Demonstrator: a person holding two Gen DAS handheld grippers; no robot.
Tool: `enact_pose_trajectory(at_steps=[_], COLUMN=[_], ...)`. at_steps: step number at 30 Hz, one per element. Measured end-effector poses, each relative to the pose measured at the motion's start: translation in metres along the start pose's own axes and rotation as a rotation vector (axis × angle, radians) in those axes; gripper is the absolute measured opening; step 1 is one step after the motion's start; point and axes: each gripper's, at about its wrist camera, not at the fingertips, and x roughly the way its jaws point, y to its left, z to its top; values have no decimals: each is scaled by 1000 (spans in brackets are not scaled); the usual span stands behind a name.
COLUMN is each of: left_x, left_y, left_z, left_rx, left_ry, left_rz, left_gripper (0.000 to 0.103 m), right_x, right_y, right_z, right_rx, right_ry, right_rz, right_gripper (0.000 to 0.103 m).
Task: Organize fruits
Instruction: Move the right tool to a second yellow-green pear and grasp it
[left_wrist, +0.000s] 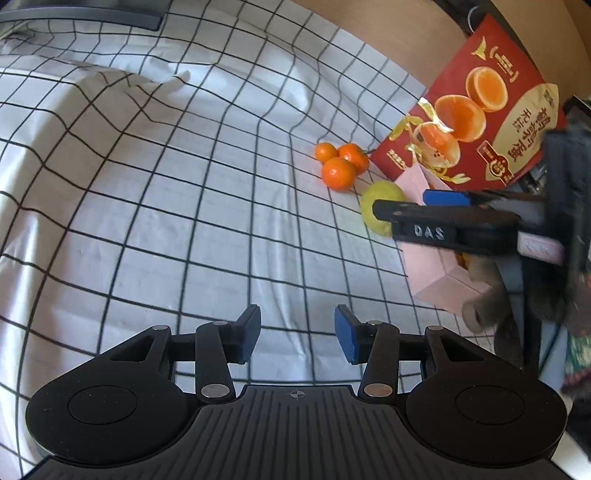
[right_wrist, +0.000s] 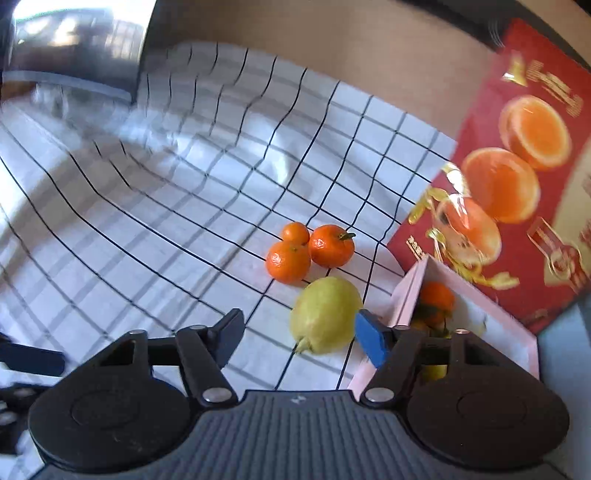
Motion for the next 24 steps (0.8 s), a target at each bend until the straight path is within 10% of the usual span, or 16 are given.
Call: enact_pose_trajectory(at_steps=[11, 24], left_x=[-8, 4], left_y=[27, 26], left_z=[10, 20], left_rx=[-44, -18], left_ry=[-38, -9], left_rz=[69, 64], left_gripper=[49, 49], right_x=[57, 57], right_y=[-32, -18], right_z=[48, 11], right_rx=[133, -32], right_ry=[117, 130], right_rz=[203, 3], right_gripper=[66, 79])
